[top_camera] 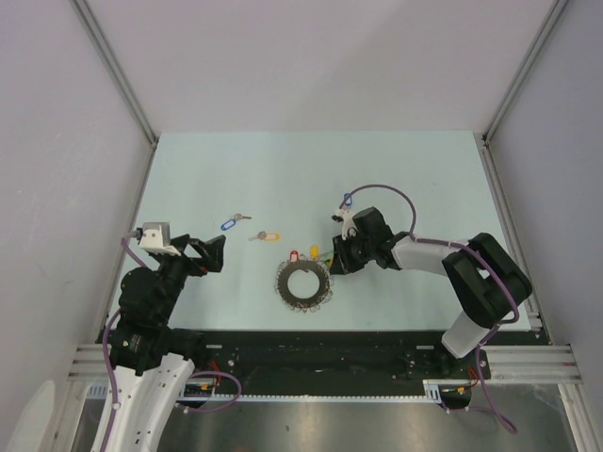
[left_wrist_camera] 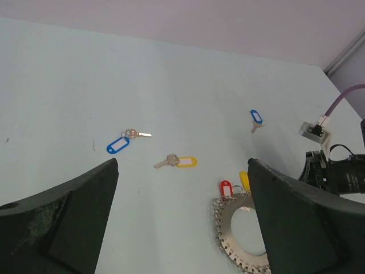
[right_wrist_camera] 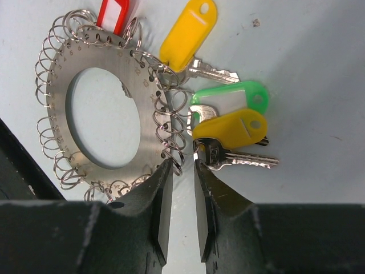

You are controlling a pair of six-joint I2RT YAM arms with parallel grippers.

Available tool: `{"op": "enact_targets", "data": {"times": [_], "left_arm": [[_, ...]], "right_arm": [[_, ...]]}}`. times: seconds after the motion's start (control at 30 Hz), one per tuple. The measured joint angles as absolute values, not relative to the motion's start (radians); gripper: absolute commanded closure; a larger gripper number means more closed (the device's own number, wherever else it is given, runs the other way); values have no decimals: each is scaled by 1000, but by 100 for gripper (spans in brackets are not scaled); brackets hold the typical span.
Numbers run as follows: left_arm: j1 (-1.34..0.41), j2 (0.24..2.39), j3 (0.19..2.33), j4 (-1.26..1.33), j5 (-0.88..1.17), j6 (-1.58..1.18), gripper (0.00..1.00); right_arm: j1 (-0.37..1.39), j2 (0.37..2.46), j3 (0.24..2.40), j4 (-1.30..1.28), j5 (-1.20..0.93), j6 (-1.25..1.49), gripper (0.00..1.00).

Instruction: Put the keys on the keyring

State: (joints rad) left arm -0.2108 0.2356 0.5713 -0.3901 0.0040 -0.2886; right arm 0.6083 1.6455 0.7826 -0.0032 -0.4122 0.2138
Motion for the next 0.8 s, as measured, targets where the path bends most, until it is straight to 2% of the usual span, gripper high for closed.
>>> {"op": "enact_targets", "data": {"times": [0.47,0.63,0.8], "left_arm": [[-211,236,571,-390,4,-289,0],[-211,236,571,-390,4,-289,0],[-211,236,571,-388,5,-289,0]], "right_arm": [[616,1658,783,-2,-471,208,94],[635,1650,783,-6,-467,197,94],[661,1641,783,-27,-442,179,88]]}}
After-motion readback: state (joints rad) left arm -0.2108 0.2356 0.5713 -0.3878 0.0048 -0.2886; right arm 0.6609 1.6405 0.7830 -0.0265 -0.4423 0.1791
